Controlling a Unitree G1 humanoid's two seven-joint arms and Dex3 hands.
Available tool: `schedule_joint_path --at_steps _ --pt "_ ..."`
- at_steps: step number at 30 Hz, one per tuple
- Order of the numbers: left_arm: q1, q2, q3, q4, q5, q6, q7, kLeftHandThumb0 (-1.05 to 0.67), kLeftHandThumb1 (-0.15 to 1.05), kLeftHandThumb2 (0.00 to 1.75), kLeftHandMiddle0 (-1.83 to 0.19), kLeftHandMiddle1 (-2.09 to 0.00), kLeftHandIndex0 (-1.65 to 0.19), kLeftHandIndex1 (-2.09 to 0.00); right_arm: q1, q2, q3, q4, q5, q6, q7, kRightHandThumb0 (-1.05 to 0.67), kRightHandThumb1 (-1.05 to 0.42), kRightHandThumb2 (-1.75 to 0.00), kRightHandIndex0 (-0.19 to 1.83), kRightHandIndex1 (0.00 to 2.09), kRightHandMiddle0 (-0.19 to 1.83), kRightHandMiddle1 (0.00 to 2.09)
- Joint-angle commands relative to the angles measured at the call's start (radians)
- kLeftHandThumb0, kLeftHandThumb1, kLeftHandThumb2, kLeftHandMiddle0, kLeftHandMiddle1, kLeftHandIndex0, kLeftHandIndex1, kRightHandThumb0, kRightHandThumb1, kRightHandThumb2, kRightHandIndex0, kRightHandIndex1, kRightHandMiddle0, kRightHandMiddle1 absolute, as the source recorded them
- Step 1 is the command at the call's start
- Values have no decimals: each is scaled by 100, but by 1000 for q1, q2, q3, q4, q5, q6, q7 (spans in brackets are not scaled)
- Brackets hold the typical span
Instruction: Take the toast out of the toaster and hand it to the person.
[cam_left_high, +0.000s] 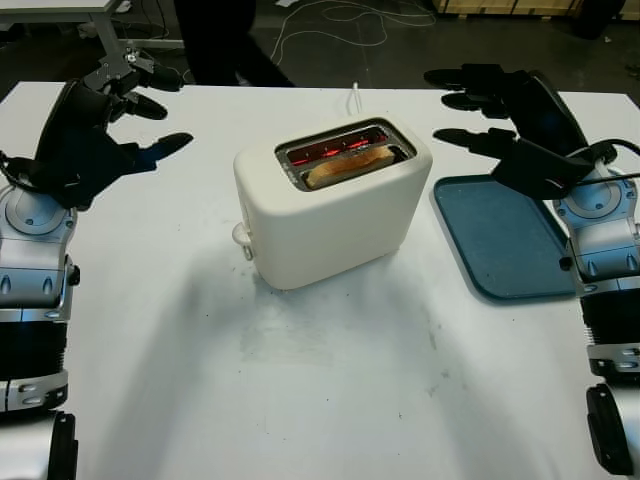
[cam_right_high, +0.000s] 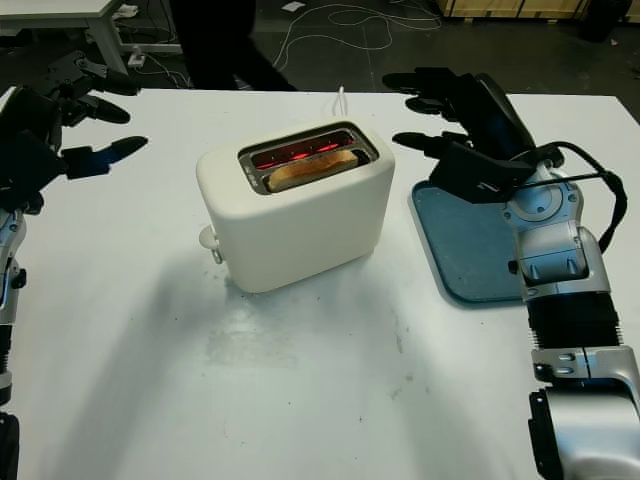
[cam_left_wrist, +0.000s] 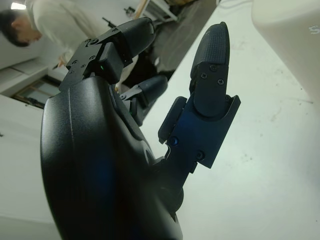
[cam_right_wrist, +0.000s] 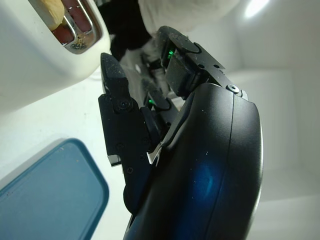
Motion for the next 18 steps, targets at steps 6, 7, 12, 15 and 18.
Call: schedule_joint_path --at_steps 6,7,12,15,18 --pt "7 -5 4 2 -9 -16 3 -54 66 46 -19 -124 -24 -105 0 0 -9 13 14 -22 1 -26 -92 -4 72 2 65 0" --pt "6 -7 7 3 -15 -16 2 -54 65 46 -19 -124 -24 -105 0 -1 -8 11 13 -19 1 -26 -92 -5 72 2 65 0" --pt "9 -3 4 -2 -9 -12 3 -54 66 45 -19 -125 -23 -105 1 0 -9 7 18 -14 3 -25 -92 -5 72 2 65 0" --pt "8 -5 6 3 -13 -18 2 -54 66 45 -19 -124 -23 -105 1 -3 -8 16 14 -31 -1 -27 -92 -5 72 2 66 0" --pt "8 -7 8 -5 -22 3 -4 -54 66 45 -18 -124 -22 -105 -3 -5 -6 24 9 -38 -2 -26 -92 -5 72 2 66 0"
